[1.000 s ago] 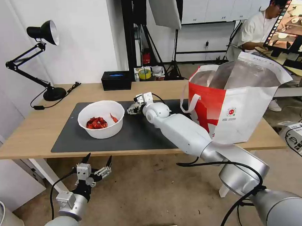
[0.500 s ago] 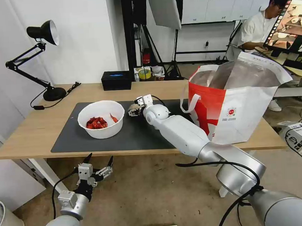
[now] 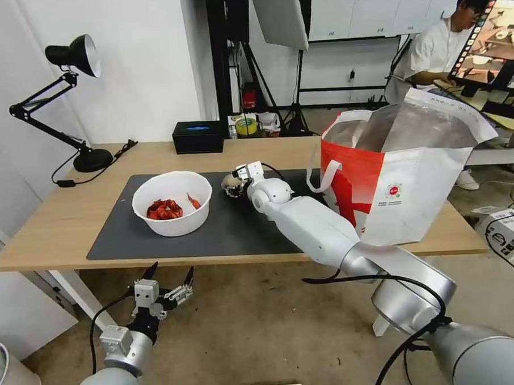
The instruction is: Pick up the trash from the table and place it into the takeout bag.
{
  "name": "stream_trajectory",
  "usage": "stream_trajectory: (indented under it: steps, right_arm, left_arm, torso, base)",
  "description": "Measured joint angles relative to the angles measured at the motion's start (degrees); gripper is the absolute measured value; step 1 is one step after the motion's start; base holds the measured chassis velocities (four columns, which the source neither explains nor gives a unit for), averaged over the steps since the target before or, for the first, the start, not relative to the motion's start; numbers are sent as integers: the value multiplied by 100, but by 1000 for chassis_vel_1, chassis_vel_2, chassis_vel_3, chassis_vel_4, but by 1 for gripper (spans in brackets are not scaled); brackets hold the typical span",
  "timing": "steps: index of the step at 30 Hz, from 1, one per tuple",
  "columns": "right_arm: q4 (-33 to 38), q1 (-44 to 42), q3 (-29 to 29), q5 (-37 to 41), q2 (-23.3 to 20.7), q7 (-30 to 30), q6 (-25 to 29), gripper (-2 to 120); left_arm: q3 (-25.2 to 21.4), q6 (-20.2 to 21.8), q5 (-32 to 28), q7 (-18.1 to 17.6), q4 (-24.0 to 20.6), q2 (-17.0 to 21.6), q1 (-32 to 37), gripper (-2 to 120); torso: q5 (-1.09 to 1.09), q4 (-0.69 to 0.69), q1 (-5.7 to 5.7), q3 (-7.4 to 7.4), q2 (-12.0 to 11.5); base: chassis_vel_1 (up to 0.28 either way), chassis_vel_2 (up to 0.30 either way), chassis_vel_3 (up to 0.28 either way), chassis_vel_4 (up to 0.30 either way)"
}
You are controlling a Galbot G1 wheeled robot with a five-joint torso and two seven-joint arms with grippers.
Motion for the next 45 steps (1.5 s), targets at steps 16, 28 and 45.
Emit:
stream_trajectory:
  steps: [16,28,45]
  right_arm:
    - [1473,-452,-134,-106,-855,271,433,7]
    - [4021,-1569,407,-169,-2182,728,769,7]
    - [6221,-2872,1713,-662,-3432,752,1967,6]
  left_arm:
    - [-3,22,-82,-54,-26,-7,8,100]
    - [8,36,-36,-89,-148,-52,109,100]
    - [183,48,171,-203,-217,-176,154,100]
  torso:
    - [1,0,0,0,0]
    - [2,0,0,0,0]
    - [1,0,-1,-1,0]
  base:
    - [0,0,0,0]
    - [0,0,0,0]
    - [0,0,0,0]
